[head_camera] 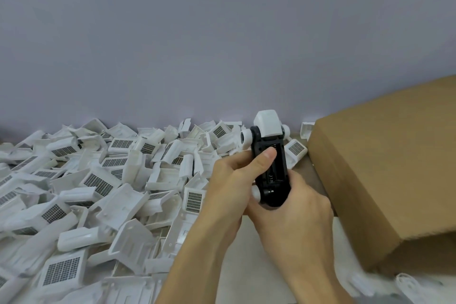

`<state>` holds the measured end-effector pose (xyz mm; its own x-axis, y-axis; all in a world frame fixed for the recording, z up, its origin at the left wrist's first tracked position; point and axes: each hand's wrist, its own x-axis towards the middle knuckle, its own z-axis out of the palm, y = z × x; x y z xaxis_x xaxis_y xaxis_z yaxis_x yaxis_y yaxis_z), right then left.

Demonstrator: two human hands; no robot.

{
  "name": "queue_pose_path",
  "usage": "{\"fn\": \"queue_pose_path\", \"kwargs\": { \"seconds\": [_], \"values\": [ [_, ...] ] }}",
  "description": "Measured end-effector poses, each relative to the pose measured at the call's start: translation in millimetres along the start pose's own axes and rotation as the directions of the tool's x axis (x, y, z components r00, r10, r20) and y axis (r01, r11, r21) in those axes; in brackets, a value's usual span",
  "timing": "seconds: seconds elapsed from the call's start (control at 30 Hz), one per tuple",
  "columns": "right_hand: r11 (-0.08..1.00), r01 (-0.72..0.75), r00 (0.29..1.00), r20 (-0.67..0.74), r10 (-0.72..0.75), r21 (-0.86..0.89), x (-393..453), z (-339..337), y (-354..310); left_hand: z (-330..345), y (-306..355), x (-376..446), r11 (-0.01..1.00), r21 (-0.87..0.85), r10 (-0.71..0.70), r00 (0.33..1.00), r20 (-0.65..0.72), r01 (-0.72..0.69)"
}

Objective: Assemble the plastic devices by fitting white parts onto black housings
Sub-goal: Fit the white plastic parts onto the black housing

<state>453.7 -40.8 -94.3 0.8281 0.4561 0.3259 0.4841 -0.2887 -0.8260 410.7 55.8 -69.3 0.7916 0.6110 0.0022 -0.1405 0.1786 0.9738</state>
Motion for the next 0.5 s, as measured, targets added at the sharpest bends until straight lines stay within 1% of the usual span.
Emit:
{"fn": "queue_pose_path", "kwargs": {
  "seconds": [0.1,0.23,0.37,0.43,0.5],
  "values": [
    [0.999,0.021,1.0,0.018,-0.021,-0.04,2,0,1,-2,-2,1,1.0,-0.001,-0.004,1.0,-0.019,0.004],
    [0.998,0.037,0.999,0.019,-0.036,-0.045,4,0,2,-2,-4,2,1.0,0.013,0.0,1.0,-0.03,0.0],
    [0.996,0.042,0.997,0.063,-0.047,0.08,6,1,4,-2,-3,2,1.0,0.009,0.014,0.999,-0.034,-0.013],
    [0.987,0.045,0.992,0.109,-0.062,0.152,9,1,5,-2,-2,1,1.0,0.007,0.031,0.999,-0.042,-0.03],
    [0.982,0.049,0.981,0.177,-0.082,0.181,12,0,6,-1,-1,0,0.999,-0.017,0.051,0.998,-0.048,-0.051]
  ]
}}
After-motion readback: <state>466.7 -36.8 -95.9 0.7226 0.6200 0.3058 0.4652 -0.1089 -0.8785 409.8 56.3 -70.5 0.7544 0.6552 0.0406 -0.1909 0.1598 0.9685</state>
